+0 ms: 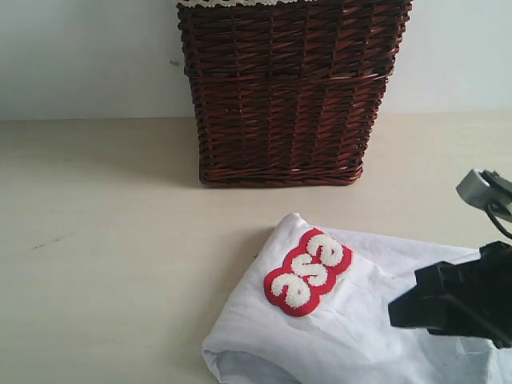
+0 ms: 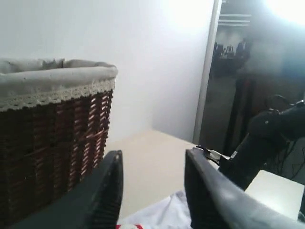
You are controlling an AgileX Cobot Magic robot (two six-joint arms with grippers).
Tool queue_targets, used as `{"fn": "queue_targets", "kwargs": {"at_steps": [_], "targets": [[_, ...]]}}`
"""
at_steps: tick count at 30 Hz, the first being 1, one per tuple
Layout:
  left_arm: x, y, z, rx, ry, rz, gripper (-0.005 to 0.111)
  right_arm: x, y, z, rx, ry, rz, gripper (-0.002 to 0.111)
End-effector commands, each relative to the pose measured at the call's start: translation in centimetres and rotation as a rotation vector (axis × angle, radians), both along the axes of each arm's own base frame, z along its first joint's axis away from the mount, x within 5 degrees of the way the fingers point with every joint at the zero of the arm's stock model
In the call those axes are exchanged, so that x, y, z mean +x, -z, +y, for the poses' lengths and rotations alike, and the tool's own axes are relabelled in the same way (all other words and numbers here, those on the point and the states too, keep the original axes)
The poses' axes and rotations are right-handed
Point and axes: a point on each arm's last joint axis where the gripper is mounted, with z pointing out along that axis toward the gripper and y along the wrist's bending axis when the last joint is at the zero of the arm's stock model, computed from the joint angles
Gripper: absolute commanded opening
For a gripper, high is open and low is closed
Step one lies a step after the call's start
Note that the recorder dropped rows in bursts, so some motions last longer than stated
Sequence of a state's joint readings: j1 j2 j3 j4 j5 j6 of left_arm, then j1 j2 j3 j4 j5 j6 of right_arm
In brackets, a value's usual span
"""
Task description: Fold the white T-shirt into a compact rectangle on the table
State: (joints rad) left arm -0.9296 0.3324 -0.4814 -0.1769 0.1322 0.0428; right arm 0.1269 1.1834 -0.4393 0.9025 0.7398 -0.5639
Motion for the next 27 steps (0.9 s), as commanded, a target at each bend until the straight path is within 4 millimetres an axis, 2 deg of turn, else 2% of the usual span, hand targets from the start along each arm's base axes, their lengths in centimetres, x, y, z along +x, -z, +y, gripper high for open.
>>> {"fn": "queue_targets", "kwargs": {"at_steps": [1,11,27], "targets": [[-0.6,0.8,0.9,-0.030,-0.008,-0.039,0.042,0.8,-0.9,0.7,0.095,-0.025,-0.149,0.052],[-0.8,2.8,0.8,0.113,0.021,0.060,0.042,1.2,-1.4,1.0,0.151,0.005,-0.191,0.052],[-0.8,3.1,0.7,0.130,0.024,0.071,0.042,1.2,-1.4,1.0,0.151,0.005,-0.191,0.052]]}}
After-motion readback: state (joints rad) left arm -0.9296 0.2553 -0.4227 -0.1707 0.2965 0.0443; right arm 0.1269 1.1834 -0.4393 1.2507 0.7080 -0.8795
